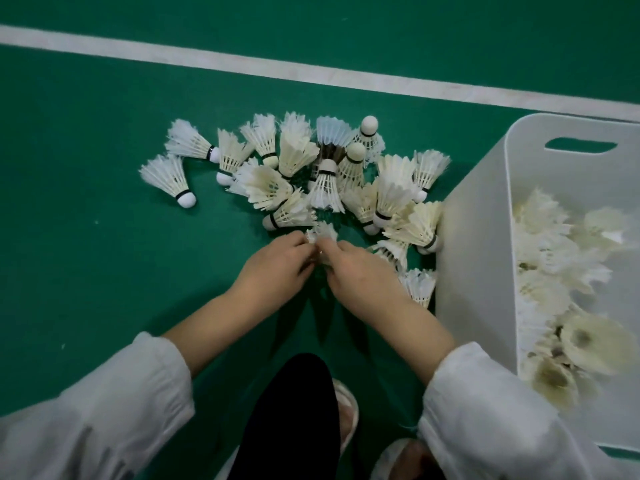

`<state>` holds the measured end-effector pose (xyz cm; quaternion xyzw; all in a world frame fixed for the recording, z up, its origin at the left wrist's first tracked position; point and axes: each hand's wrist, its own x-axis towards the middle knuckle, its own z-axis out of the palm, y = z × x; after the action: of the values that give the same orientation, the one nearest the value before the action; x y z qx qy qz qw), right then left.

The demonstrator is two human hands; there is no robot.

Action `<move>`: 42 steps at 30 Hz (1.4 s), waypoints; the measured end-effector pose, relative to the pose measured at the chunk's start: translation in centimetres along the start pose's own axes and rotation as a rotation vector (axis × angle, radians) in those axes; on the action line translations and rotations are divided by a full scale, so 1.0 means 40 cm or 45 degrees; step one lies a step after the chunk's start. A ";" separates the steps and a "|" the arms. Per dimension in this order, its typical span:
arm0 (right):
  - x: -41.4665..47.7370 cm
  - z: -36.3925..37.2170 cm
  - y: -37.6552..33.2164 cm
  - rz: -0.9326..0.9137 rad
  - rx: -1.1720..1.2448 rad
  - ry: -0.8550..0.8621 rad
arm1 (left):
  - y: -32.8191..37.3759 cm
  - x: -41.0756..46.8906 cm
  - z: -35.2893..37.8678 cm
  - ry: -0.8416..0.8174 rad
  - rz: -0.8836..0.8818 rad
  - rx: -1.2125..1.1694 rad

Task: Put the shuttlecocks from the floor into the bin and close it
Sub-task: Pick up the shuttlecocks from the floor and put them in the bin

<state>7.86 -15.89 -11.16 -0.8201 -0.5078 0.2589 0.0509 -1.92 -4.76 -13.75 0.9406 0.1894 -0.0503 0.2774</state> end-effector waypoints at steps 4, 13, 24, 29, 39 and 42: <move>-0.009 -0.003 0.021 0.135 0.025 0.032 | -0.026 -0.012 -0.034 0.164 0.079 0.024; -0.024 -0.004 0.022 0.203 0.040 0.253 | -0.115 0.050 -0.108 0.315 -0.309 0.080; -0.013 -0.003 0.032 0.186 0.027 0.111 | -0.083 0.061 -0.158 0.593 -0.291 -0.160; -0.010 -0.003 0.035 0.218 0.099 0.101 | -0.047 0.016 -0.202 0.472 -0.202 -0.263; -0.007 0.001 0.036 0.200 0.157 0.112 | -0.022 0.037 -0.105 -0.141 -0.059 0.331; -0.007 0.000 0.037 0.190 0.153 0.114 | -0.021 0.057 -0.077 -0.209 -0.020 0.534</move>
<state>8.94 -16.83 -11.57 -0.8618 -0.4262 0.2549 0.1032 -0.17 -1.68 -12.04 0.9689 0.1589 -0.1669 0.0899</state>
